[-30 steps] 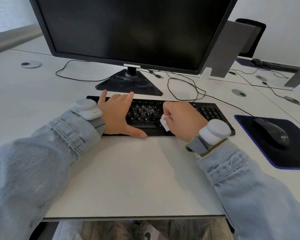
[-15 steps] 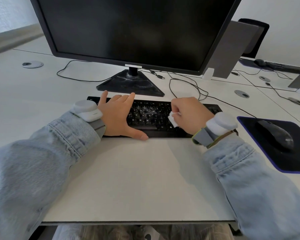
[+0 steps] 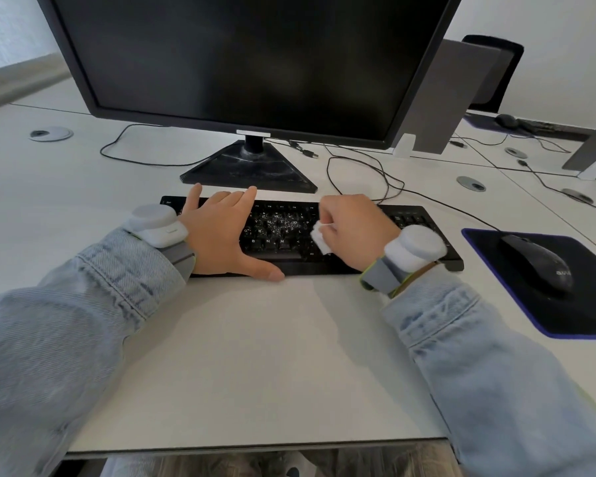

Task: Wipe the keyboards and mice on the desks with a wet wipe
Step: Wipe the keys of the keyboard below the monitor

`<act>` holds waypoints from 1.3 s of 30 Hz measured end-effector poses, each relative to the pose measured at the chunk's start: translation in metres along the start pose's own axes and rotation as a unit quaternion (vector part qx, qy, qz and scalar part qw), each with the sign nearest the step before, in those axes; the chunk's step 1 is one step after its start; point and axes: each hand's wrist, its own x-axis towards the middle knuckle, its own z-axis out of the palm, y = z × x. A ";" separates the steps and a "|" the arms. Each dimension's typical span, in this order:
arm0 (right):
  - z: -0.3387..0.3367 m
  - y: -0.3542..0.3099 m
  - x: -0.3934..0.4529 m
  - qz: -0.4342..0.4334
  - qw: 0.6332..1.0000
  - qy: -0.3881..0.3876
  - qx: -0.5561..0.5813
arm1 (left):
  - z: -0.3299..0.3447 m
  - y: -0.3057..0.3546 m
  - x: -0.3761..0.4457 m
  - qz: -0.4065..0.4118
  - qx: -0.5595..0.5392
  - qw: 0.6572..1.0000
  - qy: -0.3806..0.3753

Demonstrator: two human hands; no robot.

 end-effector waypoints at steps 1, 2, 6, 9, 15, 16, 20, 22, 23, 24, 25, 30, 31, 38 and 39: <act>-0.003 0.008 -0.001 0.013 1.000 -0.009 -0.015 | 0.000 0.000 0.000 0.000 0.001 1.000 0.002; -0.005 0.016 -0.003 0.023 1.000 -0.007 -0.018 | 0.000 0.000 0.000 0.001 0.002 1.000 0.003; -0.003 0.036 -0.001 0.056 0.995 0.077 0.024 | 0.001 0.001 0.000 0.001 0.000 1.000 0.006; 0.001 0.035 0.007 0.048 0.995 0.083 0.025 | 0.000 0.001 0.000 0.000 0.000 1.000 0.006; 0.013 0.003 0.014 -0.035 0.996 0.061 0.057 | 0.001 0.001 0.001 0.003 -0.002 1.000 0.002; 0.013 -0.002 0.013 -0.049 0.995 0.064 0.063 | 0.001 0.001 0.001 0.001 -0.001 1.000 0.002; 0.004 0.008 0.007 -0.017 0.999 0.023 0.035 | 0.000 0.001 0.000 -0.002 -0.002 1.000 0.000; -0.002 0.021 0.003 0.028 1.000 0.004 -0.008 | 0.000 0.001 0.000 0.000 -0.002 1.000 0.003; -0.003 0.025 0.002 0.044 0.999 0.009 -0.019 | 0.000 0.001 0.000 0.001 -0.002 1.000 0.004; -0.003 0.025 0.001 0.049 0.998 0.023 -0.016 | 0.001 0.000 0.000 0.002 -0.002 1.000 0.005; -0.001 0.021 0.001 0.042 0.998 0.038 0.004 | 0.001 0.001 0.000 0.002 -0.004 1.000 0.006; 0.018 -0.013 0.008 -0.061 0.992 0.059 0.093 | 0.001 0.000 0.001 0.001 -0.003 1.000 0.011; 0.020 -0.015 0.011 -0.069 0.991 0.062 0.093 | 0.001 0.000 0.001 0.000 -0.002 1.000 0.010; 0.016 0.004 0.025 -0.014 0.995 0.086 0.050 | 0.001 0.001 0.001 0.000 -0.008 1.000 0.007; 0.014 0.007 0.026 -0.007 0.995 0.089 0.051 | 0.001 0.002 0.001 0.001 -0.008 1.000 0.006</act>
